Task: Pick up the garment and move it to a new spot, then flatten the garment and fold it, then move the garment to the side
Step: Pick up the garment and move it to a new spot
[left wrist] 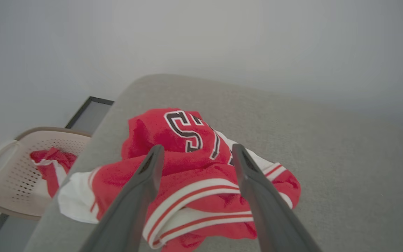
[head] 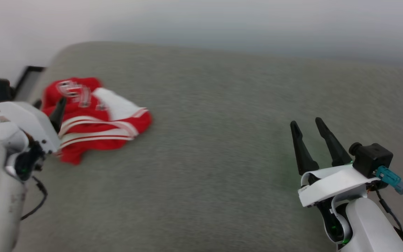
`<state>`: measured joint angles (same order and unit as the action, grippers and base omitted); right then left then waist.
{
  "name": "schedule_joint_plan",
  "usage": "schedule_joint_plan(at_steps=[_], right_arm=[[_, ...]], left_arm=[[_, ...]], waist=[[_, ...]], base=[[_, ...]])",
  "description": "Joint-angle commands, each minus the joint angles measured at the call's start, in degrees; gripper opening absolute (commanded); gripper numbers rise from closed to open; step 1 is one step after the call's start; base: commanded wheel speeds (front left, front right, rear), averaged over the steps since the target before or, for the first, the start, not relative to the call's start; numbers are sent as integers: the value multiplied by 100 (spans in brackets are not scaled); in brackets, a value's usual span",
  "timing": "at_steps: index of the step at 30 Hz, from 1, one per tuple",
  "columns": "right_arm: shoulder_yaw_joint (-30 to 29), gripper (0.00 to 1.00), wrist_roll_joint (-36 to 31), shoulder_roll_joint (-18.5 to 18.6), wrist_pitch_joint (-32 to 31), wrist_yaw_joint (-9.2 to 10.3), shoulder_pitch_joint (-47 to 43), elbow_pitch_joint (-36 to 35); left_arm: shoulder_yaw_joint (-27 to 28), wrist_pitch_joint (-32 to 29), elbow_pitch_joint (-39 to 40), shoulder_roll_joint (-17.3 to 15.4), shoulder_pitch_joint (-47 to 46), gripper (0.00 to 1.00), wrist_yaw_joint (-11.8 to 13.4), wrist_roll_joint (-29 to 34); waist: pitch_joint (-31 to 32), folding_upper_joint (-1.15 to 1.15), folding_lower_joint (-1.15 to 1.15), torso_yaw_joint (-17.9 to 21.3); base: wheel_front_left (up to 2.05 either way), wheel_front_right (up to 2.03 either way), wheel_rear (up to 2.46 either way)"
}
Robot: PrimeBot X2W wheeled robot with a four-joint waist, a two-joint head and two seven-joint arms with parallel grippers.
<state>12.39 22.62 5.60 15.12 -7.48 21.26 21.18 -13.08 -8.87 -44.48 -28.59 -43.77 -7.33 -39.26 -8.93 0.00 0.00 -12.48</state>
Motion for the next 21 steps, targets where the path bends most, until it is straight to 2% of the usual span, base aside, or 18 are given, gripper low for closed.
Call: schedule_joint_plan(at_steps=[1, 7, 12, 16, 21], right_arm=[[20, 100, -20, -32, 4, -2, 59, -60], [128, 100, 15, -91, 4, -2, 37, -131], [265, 100, 7, -56, 3, -2, 150, -207], [355, 100, -43, -20, 3, -2, 267, -242], [414, 100, -60, -39, 4, -2, 388, -277]], left_arm=[[-89, -325, -128, -117, -107, 100, -23, -256], [-255, -1350, -792, -520, -179, 100, -20, -731], [-214, -1788, -1356, -560, -288, 100, 71, -872], [-192, -1996, -1753, -413, -348, 100, 206, -965], [-206, -2321, -2252, -42, -240, 100, 172, -1140]], waist=[[-730, 0, 0, 985], [-703, 0, 0, 1283], [-878, 0, 0, 1461], [-1150, 0, 0, 1536], [-1338, 0, 0, 1569]], base=[[0, 0, 0], [0, 0, 0], [0, 0, 0], [0, 0, 0], [0, 0, 0]])
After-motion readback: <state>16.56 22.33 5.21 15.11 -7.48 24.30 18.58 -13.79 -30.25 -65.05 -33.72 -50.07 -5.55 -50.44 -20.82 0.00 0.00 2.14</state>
